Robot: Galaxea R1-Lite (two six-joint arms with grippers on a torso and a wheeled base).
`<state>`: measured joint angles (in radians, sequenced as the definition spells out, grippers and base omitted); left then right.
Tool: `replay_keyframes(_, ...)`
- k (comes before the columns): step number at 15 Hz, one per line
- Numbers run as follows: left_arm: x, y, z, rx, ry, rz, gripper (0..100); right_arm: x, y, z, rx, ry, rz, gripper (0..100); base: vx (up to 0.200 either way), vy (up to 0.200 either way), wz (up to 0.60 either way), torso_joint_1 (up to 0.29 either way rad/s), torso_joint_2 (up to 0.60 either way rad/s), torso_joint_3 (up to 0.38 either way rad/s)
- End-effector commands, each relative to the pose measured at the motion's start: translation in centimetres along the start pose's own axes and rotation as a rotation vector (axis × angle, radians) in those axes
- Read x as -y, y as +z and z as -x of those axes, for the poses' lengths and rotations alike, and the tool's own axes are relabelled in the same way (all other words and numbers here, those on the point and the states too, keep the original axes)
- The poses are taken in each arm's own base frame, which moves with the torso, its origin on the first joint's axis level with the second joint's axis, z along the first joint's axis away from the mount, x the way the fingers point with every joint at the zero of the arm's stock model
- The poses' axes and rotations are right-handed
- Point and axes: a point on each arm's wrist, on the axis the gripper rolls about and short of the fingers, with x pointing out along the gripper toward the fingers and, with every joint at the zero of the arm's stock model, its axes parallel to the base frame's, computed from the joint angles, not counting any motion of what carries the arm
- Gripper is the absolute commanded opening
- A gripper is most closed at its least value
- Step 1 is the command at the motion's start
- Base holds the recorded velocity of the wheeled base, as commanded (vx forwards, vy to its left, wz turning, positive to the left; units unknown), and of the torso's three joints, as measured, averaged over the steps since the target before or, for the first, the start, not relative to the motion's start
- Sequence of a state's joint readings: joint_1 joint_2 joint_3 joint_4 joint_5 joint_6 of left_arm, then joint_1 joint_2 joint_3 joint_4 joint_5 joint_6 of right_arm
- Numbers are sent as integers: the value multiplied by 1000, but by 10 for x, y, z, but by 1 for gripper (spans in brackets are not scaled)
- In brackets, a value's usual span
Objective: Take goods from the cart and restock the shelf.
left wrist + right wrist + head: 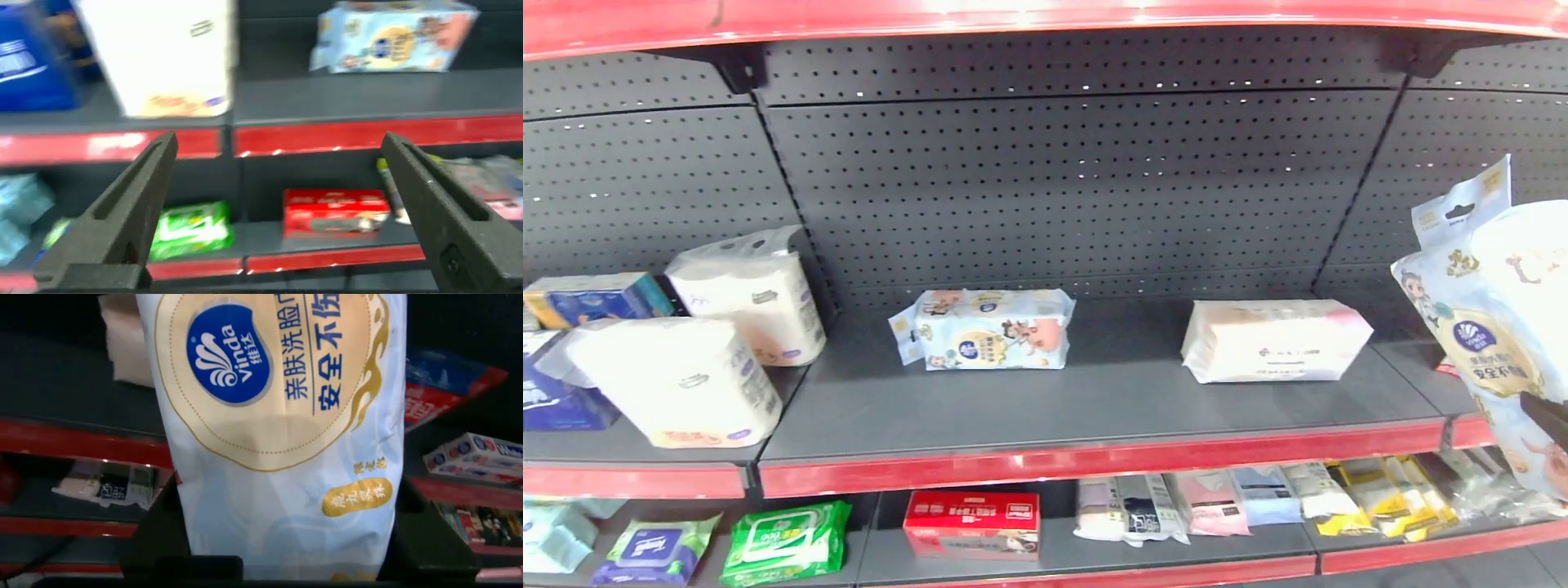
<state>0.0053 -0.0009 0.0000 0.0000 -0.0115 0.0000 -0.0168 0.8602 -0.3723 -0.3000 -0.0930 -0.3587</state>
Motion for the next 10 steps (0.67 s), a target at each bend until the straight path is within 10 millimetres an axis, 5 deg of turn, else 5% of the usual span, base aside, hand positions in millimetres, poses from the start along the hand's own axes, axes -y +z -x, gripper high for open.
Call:
replay_keyframes(1,0,0,0,-1,0,0,100,0,0,-1,-3,2,1,0,0,0,600,2,7,2)
replay_keyframes(10,0,0,0,-1,2,0,100,-1,2,-1,31,76,13,0,0,0,0,0,0,0)
